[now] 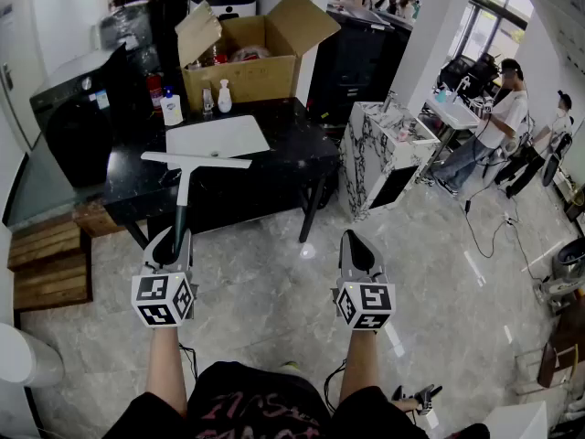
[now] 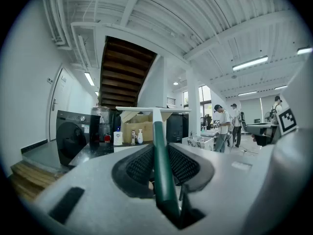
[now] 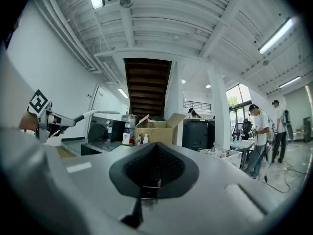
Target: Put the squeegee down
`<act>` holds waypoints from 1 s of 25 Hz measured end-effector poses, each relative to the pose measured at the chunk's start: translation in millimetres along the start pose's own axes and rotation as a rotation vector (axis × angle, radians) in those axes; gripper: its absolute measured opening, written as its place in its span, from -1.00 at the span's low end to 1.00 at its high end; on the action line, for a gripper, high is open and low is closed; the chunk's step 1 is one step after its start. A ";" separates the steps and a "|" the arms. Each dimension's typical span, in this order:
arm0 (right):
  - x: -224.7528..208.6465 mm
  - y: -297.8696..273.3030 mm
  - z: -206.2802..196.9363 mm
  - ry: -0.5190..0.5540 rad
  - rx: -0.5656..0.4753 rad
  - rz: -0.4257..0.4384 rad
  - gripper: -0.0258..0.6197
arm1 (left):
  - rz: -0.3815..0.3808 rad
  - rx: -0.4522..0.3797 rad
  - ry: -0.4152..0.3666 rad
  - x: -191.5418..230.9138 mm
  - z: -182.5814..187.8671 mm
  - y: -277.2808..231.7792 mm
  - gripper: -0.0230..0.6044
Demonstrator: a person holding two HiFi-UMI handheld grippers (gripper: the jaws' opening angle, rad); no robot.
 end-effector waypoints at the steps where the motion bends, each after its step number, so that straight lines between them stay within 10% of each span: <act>1: 2.7 -1.4 -0.1 0.003 0.002 0.003 -0.92 | -0.002 -0.001 -0.001 1.6 0.0 0.2 -0.61; 25: 19.4 8.2 -10.3 0.026 0.022 -0.057 -0.92 | -0.089 0.019 -0.001 8.9 -12.6 -8.3 -0.61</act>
Point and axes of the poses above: the fingertips, and each gripper's own axes: y backward along the fingers, x to its left, z out of its top, the point moved 6 cm from there along y, backward along the fingers, and after that the axes turned 9 degrees about x, right-handed, at the moved point
